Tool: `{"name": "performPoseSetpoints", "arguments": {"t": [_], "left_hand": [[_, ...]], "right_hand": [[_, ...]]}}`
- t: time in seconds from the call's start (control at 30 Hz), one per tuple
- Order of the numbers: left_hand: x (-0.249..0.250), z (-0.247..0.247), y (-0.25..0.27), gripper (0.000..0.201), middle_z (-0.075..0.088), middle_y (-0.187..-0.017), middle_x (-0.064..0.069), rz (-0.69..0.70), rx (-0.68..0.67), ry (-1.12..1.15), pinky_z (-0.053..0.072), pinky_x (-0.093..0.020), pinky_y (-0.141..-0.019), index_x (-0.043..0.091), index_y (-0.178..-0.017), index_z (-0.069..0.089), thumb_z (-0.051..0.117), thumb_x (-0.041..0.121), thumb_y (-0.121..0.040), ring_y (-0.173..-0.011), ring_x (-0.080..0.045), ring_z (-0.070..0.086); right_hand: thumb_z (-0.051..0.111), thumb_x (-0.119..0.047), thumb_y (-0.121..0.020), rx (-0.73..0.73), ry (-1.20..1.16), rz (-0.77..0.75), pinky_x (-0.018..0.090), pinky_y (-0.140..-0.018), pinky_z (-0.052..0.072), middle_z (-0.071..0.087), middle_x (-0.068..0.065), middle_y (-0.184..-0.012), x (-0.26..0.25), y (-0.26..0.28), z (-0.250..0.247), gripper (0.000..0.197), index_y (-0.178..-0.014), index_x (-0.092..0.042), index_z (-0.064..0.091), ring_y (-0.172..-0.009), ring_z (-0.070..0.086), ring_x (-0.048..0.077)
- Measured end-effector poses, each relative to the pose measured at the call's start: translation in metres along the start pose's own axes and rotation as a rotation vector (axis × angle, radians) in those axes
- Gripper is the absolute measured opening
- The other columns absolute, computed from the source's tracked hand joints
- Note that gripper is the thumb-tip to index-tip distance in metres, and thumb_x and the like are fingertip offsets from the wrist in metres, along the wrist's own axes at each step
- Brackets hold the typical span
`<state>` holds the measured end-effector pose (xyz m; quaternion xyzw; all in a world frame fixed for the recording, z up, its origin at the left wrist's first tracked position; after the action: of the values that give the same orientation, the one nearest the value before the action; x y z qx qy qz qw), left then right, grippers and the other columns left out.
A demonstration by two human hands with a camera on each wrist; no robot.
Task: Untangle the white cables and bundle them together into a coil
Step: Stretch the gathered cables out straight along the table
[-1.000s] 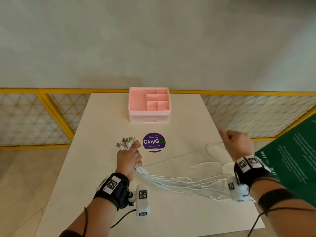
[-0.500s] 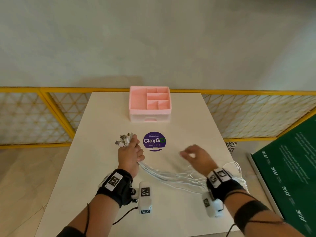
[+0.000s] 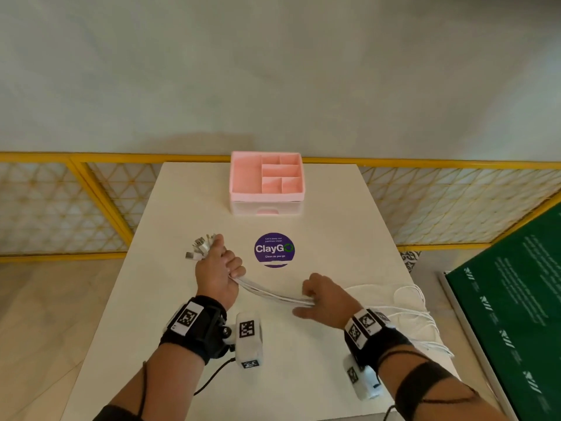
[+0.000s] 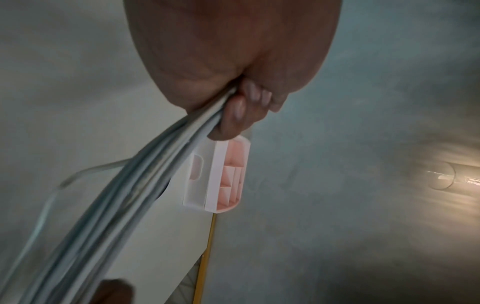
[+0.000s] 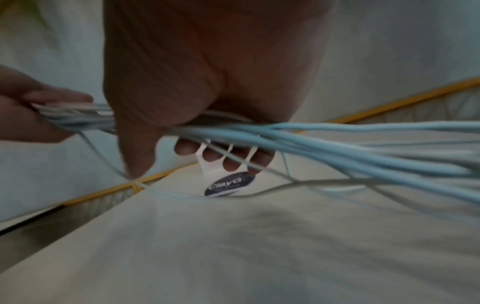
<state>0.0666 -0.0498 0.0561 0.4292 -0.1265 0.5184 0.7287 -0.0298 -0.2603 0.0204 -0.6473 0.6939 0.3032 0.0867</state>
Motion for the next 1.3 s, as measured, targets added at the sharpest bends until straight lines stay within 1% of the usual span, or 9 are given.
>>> {"name": "performPoseSetpoints", "arguments": {"t": [0.1, 0.17, 0.3, 0.37, 0.57, 0.93, 1.13, 1.23, 1.3], "left_hand": [[-0.008, 0.008, 0.001, 0.037, 0.028, -0.048, 0.008, -0.018, -0.022, 0.003, 0.019, -0.019, -0.036, 0.021, -0.069, 0.043, 0.054, 0.032, -0.102, -0.036, -0.006, 0.022], [-0.016, 0.016, 0.004, 0.036, 0.028, -0.049, 0.008, -0.03, -0.047, -0.006, 0.02, -0.019, -0.036, 0.021, -0.069, 0.044, 0.055, 0.032, -0.102, -0.037, -0.006, 0.022], [-0.015, 0.028, 0.006, 0.034, 0.029, -0.048, 0.008, -0.013, -0.078, 0.022, 0.021, -0.019, -0.035, 0.021, -0.071, 0.045, 0.055, 0.032, -0.102, -0.036, -0.005, 0.023], [-0.003, 0.026, 0.002, 0.036, 0.028, -0.05, 0.008, 0.012, -0.06, 0.044, 0.022, -0.019, -0.035, 0.021, -0.07, 0.044, 0.056, 0.034, -0.101, -0.037, -0.006, 0.023], [0.015, 0.01, -0.011, 0.041, 0.025, -0.055, 0.007, 0.057, 0.017, 0.105, 0.025, -0.021, -0.039, 0.02, -0.067, 0.039, 0.058, 0.036, -0.1, -0.041, -0.009, 0.023], [0.012, -0.016, -0.022, 0.039, 0.025, -0.055, 0.007, 0.06, 0.107, 0.099, 0.024, -0.021, -0.039, 0.021, -0.069, 0.04, 0.06, 0.034, -0.099, -0.042, -0.009, 0.024], [-0.021, -0.021, -0.018, 0.037, 0.025, -0.056, 0.006, -0.012, 0.135, 0.045, 0.023, -0.02, -0.037, 0.02, -0.07, 0.041, 0.059, 0.035, -0.099, -0.04, -0.008, 0.023], [-0.015, -0.019, -0.018, 0.036, 0.027, -0.055, 0.007, 0.018, 0.117, 0.037, 0.022, -0.02, -0.037, 0.022, -0.07, 0.044, 0.059, 0.036, -0.099, -0.04, -0.008, 0.023], [-0.003, -0.017, -0.02, 0.038, 0.026, -0.055, 0.008, 0.045, 0.097, 0.06, 0.022, -0.02, -0.037, 0.022, -0.07, 0.041, 0.058, 0.037, -0.1, -0.04, -0.008, 0.023]], "right_hand": [[0.082, -0.057, -0.067, 0.064, -0.151, -0.12, 0.028, -0.098, 0.041, 0.049, -0.01, -0.125, -0.035, 0.002, -0.015, 0.064, -0.118, -0.032, 0.053, -0.117, 0.042, 0.01], [0.08, -0.05, -0.074, 0.041, -0.172, -0.183, 0.028, -0.104, 0.039, 0.05, -0.01, -0.134, -0.067, -0.003, -0.013, 0.067, -0.131, -0.03, 0.05, -0.124, 0.043, 0.009], [0.062, -0.039, -0.093, -0.039, -0.252, -0.183, 0.036, -0.071, 0.051, 0.063, 0.001, -0.081, -0.098, -0.015, 0.0, 0.023, -0.091, -0.016, 0.058, -0.07, 0.059, 0.015], [0.057, -0.045, -0.097, -0.031, -0.177, -0.119, 0.034, -0.063, 0.042, 0.053, -0.001, -0.066, -0.083, -0.016, 0.001, 0.036, -0.071, -0.022, 0.048, -0.061, 0.051, 0.017], [0.055, -0.054, -0.093, 0.008, 0.177, 0.082, 0.032, -0.068, 0.045, 0.057, -0.005, -0.075, 0.014, 0.005, -0.016, 0.033, -0.076, -0.025, 0.056, -0.082, 0.064, 0.026], [0.055, -0.043, -0.097, 0.148, 0.331, 0.562, 0.035, -0.079, 0.057, 0.065, -0.009, -0.071, 0.197, 0.092, -0.099, 0.025, -0.075, -0.031, 0.06, -0.069, 0.064, 0.008], [0.039, -0.042, -0.101, 0.503, 0.463, 0.692, 0.036, -0.078, 0.043, 0.058, -0.003, -0.064, 0.204, 0.13, -0.174, 0.034, -0.077, -0.024, 0.055, -0.062, 0.056, 0.018], [0.048, -0.019, -0.1, 0.423, 0.303, 0.69, 0.027, -0.056, 0.047, 0.061, 0.002, -0.066, 0.216, 0.12, -0.151, 0.022, -0.084, -0.016, 0.061, -0.059, 0.059, 0.015], [0.049, -0.01, -0.099, 0.333, 0.218, 0.719, 0.027, -0.061, 0.053, 0.063, 0.002, -0.069, 0.227, 0.115, -0.113, 0.021, -0.085, -0.013, 0.064, -0.061, 0.061, 0.012]]}}
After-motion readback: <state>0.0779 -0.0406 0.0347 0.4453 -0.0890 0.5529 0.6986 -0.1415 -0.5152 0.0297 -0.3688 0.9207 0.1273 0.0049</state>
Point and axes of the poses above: each hand's wrist, its own y-axis away from the middle knuckle, its own z-axis out of the palm, x = y × z, the point moved 7 cm from there along -y, towards the middle knuckle
